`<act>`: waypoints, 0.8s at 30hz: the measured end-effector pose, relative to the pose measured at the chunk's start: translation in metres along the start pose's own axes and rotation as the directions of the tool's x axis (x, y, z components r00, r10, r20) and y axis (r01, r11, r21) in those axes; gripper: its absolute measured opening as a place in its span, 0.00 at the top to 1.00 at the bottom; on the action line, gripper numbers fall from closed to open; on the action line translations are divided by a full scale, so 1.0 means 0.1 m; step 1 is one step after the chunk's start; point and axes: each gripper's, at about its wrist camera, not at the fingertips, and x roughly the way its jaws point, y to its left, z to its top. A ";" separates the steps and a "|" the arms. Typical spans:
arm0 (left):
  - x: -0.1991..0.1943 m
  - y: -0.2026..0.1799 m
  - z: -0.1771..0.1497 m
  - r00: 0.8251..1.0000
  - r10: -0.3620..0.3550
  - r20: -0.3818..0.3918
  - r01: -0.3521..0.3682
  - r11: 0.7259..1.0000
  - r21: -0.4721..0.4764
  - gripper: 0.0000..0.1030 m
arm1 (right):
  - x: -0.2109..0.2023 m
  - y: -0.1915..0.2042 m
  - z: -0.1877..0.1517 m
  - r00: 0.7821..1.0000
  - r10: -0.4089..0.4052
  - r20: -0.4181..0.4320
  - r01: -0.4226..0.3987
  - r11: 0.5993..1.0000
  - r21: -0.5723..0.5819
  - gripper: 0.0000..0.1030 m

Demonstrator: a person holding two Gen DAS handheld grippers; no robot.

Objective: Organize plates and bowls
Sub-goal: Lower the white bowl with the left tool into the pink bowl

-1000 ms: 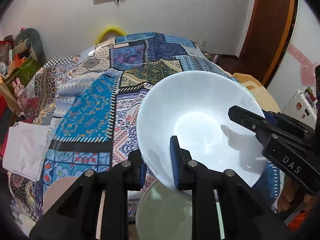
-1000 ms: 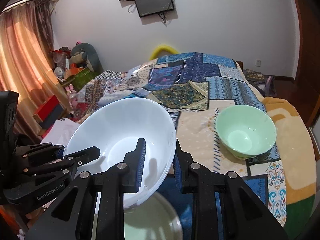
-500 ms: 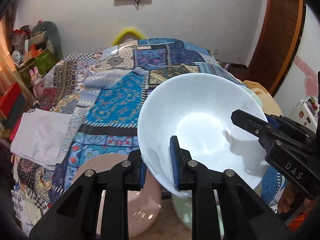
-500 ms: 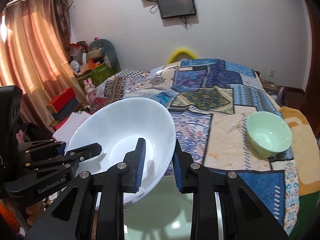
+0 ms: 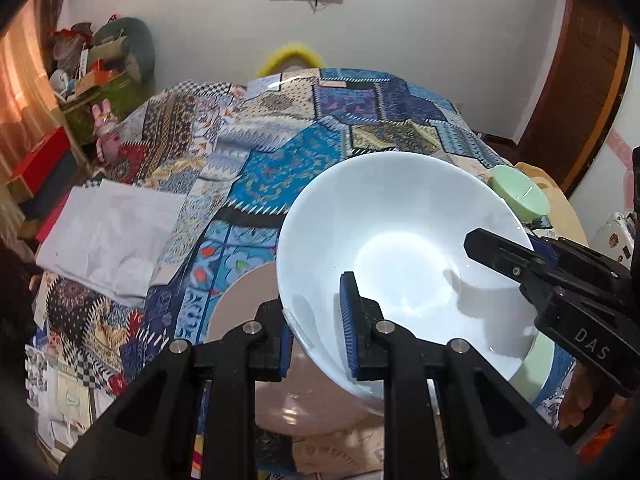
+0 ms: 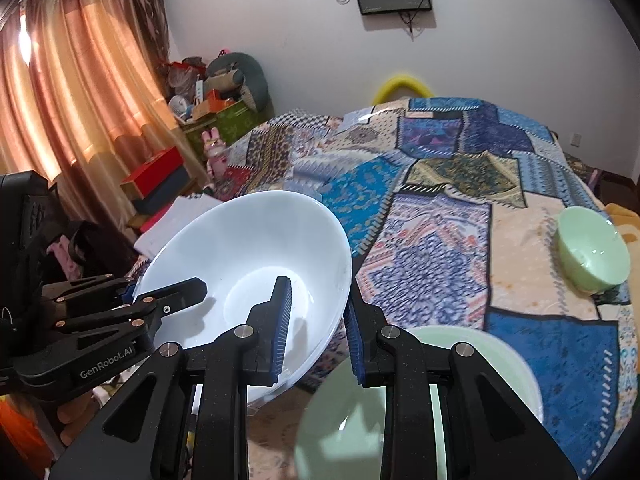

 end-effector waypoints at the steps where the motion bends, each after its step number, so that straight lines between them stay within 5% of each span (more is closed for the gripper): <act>1: 0.01 0.03 -0.02 1.000 -0.002 -0.005 0.002 1.000 -0.007 0.80 | 0.02 0.03 -0.02 1.000 0.002 -0.007 -0.002 1.000 -0.001 0.77; 24: 0.38 0.55 -0.42 0.997 0.014 -0.076 -0.020 0.997 -0.075 0.80 | 0.55 0.32 -0.33 0.989 0.032 -0.147 -0.030 0.999 0.011 0.77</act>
